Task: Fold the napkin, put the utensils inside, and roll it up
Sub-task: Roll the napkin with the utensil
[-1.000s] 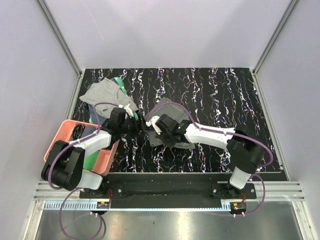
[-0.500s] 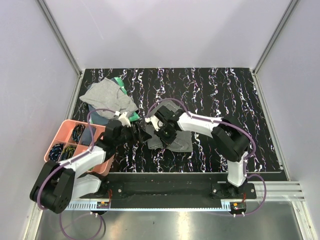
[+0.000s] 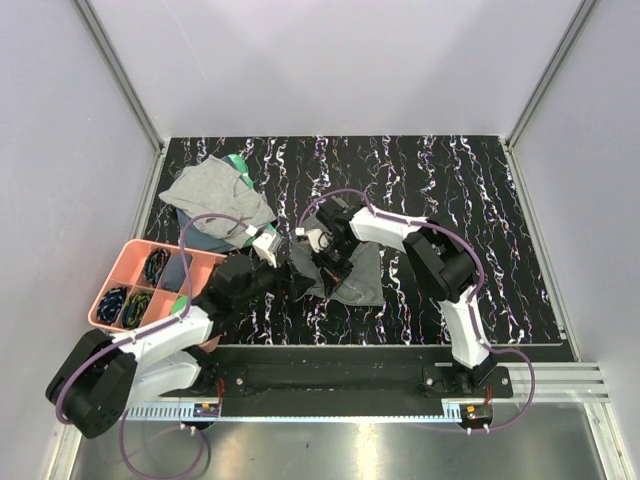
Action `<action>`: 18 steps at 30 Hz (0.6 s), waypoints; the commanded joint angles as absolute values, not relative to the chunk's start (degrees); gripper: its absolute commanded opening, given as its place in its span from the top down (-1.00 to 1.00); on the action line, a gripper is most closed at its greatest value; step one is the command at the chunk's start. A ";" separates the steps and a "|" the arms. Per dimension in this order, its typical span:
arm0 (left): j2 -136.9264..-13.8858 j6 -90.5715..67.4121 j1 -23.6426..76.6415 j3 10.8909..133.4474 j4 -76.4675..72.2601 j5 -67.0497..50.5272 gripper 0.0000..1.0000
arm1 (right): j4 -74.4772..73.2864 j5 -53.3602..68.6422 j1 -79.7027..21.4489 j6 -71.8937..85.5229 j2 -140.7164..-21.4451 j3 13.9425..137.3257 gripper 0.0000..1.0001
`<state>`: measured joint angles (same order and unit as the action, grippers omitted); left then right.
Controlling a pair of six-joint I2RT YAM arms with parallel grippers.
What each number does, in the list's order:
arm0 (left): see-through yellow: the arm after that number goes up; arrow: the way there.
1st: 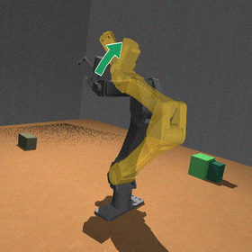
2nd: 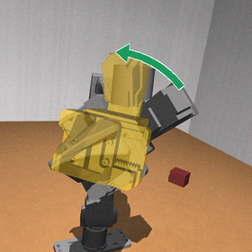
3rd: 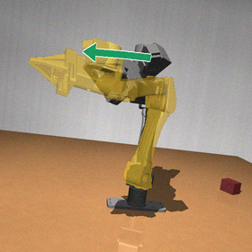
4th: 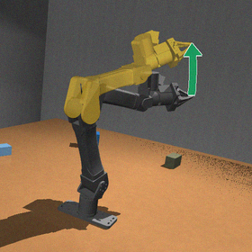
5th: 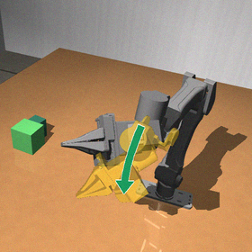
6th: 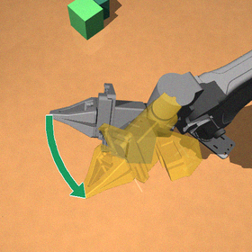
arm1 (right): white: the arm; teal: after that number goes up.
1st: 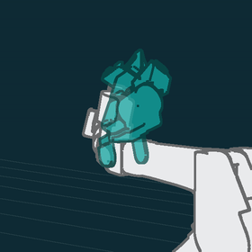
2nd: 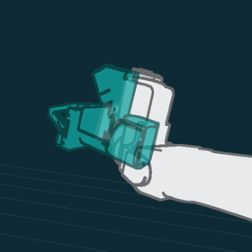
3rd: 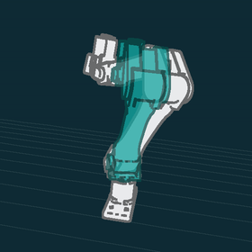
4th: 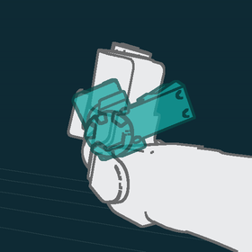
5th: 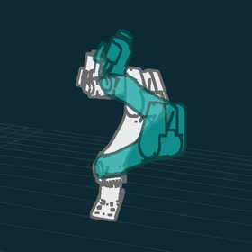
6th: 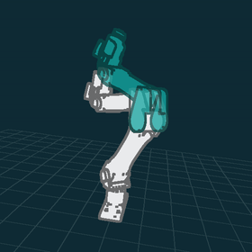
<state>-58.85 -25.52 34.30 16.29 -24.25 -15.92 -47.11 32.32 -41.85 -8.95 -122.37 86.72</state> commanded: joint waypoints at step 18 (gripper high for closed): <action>-69.00 -12.22 37.44 19.86 -27.69 -17.68 -0.52 | -54.84 43.85 -37.36 -12.57 -129.90 93.43 1.00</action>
